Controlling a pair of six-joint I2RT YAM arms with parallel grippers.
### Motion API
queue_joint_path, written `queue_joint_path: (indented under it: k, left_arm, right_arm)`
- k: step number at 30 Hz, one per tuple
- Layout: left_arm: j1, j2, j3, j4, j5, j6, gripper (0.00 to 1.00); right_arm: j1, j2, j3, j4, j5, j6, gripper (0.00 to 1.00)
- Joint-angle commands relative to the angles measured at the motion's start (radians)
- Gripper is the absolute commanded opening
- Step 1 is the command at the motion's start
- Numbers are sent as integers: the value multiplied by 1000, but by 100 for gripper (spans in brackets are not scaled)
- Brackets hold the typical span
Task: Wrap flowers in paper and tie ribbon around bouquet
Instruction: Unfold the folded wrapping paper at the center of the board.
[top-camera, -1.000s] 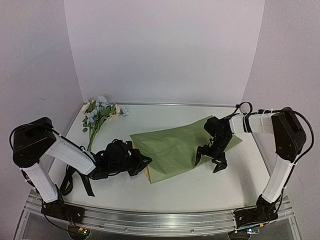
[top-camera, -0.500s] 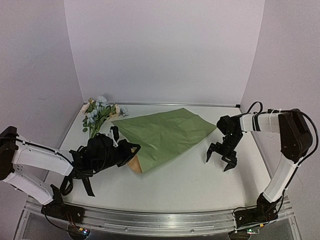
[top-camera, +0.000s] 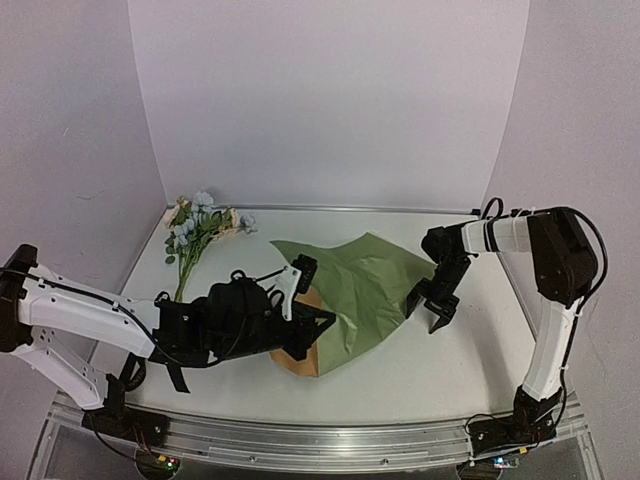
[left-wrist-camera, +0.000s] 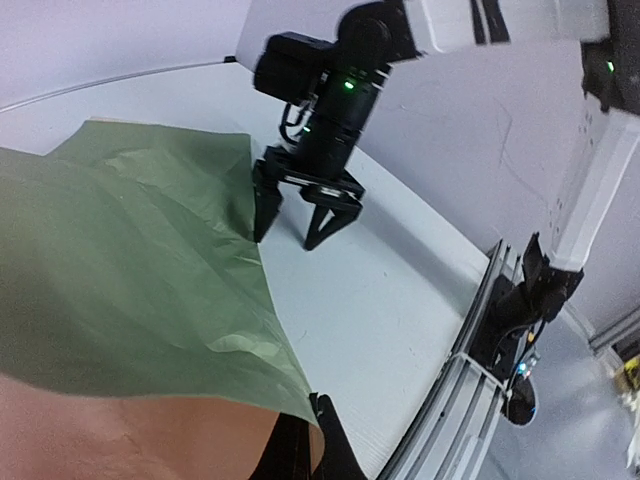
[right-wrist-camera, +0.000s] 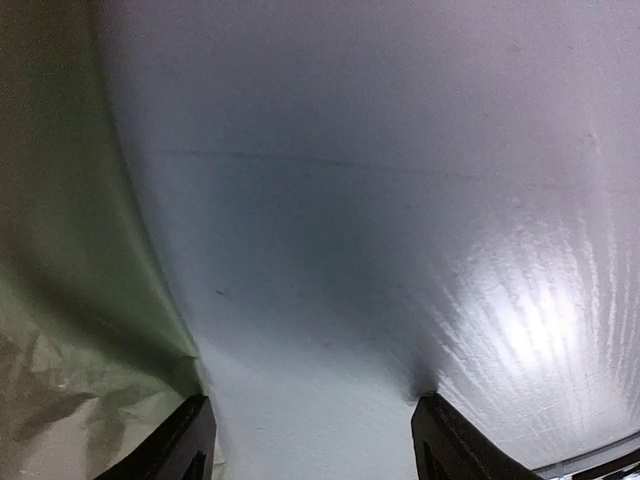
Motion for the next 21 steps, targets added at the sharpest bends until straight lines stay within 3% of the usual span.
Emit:
queue_joint_path:
  k: [1, 6, 12, 17, 21]
  left_arm:
    - [-80, 94, 150, -101, -76, 247, 0]
    - [-145, 220, 296, -213, -83, 403, 0]
    - [-158, 354, 399, -380, 57, 505, 0]
    - [-161, 452, 485, -512, 133, 538, 0]
    - [-162, 486, 491, -514, 150, 542, 0]
  right_arm:
    - [-1, 79, 20, 150, -19, 97, 67]
    - [15, 134, 53, 256, -42, 194, 66]
    - [34, 179, 124, 316, -68, 259, 70]
    - [34, 186, 178, 344, -112, 282, 75]
    - [24, 94, 148, 296, -108, 234, 84]
